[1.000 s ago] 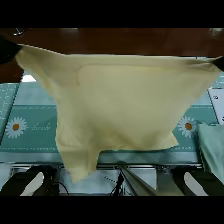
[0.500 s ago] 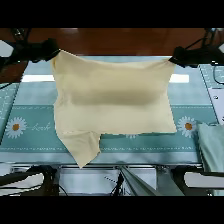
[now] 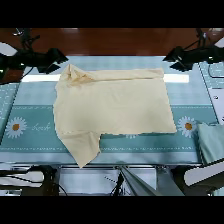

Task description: Fold the shirts.

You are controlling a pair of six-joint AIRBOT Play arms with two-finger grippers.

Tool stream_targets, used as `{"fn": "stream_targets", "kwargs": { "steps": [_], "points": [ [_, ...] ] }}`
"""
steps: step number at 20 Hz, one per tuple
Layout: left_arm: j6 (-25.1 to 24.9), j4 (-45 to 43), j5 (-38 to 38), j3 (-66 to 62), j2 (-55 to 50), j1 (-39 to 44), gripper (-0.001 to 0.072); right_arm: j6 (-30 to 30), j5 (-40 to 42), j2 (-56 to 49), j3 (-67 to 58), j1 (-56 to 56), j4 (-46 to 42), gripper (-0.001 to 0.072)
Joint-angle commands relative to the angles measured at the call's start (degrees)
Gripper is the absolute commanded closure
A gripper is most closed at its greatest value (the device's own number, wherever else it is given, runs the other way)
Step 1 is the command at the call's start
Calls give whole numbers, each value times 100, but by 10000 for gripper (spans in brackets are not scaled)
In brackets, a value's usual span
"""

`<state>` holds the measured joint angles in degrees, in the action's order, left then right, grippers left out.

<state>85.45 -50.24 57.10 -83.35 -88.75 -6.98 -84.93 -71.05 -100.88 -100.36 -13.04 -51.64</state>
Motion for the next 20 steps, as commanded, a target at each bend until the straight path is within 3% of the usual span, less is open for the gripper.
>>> {"fn": "stream_targets", "kwargs": {
  "steps": [1, 3, 4, 7, 9, 11, 16, 20],
  "points": [
    [-254, -68, 2483, -247, 9, -949, 3, 142, -1742, 393, -223, -654, -1047, 93],
    [-352, -492, 3191, 192, 243, -1364, 3, 103, -1606, 988, 295, -925, -2074, 93],
    [-402, -728, 3178, 699, 520, -1504, 3, -13, -1233, 1390, 870, -1084, -2076, 93],
    [-721, -1027, 2946, 2444, 1392, -1926, 3, 15, -90, 2647, 3206, -1248, -1539, 93],
    [-745, -940, 2791, 3399, 1856, -2332, 3, 776, 245, 3403, 4747, -1154, -649, 93],
    [-796, -619, 2463, 4144, 2323, -2719, 3, 1137, 431, 3926, 5654, -1156, 103, 93],
    [-1012, -540, 2065, 5289, 2632, -3034, 3, 1392, 424, 4494, 6126, -1154, 531, 93],
    [-1532, 87, 1589, 5814, 2627, -3012, 3, 1423, 247, 4492, 6126, -1113, 1032, 93]
  ]
}}
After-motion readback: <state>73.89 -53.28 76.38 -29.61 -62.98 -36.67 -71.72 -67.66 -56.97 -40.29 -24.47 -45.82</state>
